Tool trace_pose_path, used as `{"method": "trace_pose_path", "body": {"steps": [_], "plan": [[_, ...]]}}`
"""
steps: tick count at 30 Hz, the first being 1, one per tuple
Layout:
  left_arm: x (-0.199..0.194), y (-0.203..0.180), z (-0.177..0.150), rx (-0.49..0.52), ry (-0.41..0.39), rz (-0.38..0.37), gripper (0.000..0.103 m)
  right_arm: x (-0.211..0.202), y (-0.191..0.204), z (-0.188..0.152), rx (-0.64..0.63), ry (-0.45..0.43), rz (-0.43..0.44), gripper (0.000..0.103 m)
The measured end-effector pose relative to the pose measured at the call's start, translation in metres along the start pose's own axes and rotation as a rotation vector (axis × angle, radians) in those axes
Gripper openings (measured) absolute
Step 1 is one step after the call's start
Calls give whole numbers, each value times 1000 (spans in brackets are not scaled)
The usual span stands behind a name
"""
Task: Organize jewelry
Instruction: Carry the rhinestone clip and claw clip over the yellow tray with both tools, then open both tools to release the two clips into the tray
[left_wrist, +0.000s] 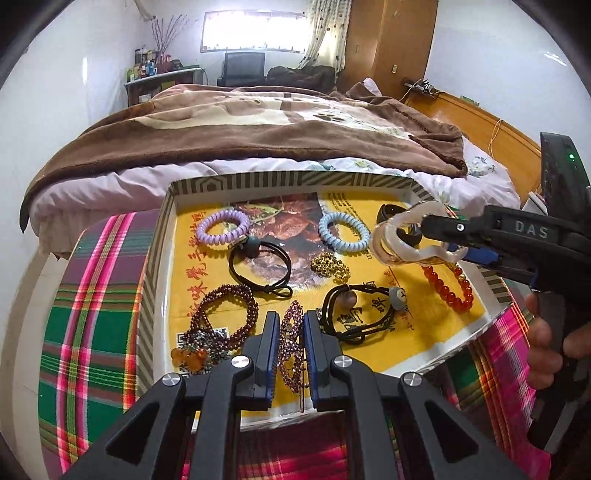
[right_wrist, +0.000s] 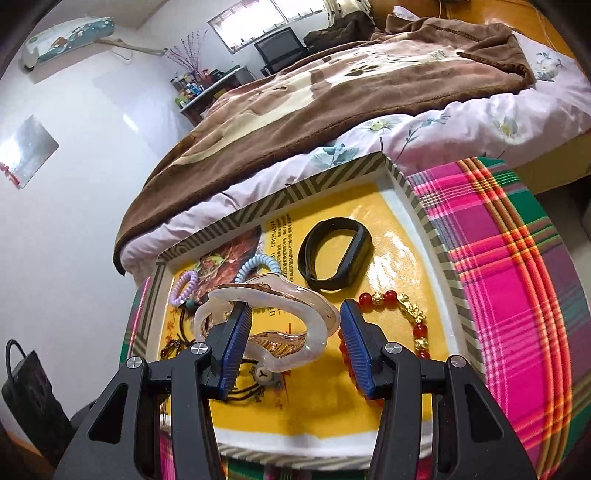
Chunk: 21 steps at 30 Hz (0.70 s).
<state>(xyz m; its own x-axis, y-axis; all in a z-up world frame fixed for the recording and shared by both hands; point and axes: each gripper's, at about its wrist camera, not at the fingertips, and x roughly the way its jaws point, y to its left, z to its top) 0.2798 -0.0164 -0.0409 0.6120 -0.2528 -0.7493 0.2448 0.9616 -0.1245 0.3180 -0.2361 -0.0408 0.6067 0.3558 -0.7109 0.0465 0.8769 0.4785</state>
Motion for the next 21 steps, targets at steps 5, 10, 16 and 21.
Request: {"method": "trace_pose_path", "body": {"steps": [5, 10, 16, 21], "plan": [[6, -3, -3, -5, 12, 9, 13, 9, 0, -1, -5, 26, -8, 51], [11, -5, -4, 1, 28, 19, 13, 14, -1, 1, -12, 36, -22, 51], [13, -5, -3, -6, 30, 27, 13, 18, 0, 1, -34, 35, -41, 51], [15, -6, -4, -6, 36, 23, 16, 17, 1, 1, -55, 38, -38, 52]]}}
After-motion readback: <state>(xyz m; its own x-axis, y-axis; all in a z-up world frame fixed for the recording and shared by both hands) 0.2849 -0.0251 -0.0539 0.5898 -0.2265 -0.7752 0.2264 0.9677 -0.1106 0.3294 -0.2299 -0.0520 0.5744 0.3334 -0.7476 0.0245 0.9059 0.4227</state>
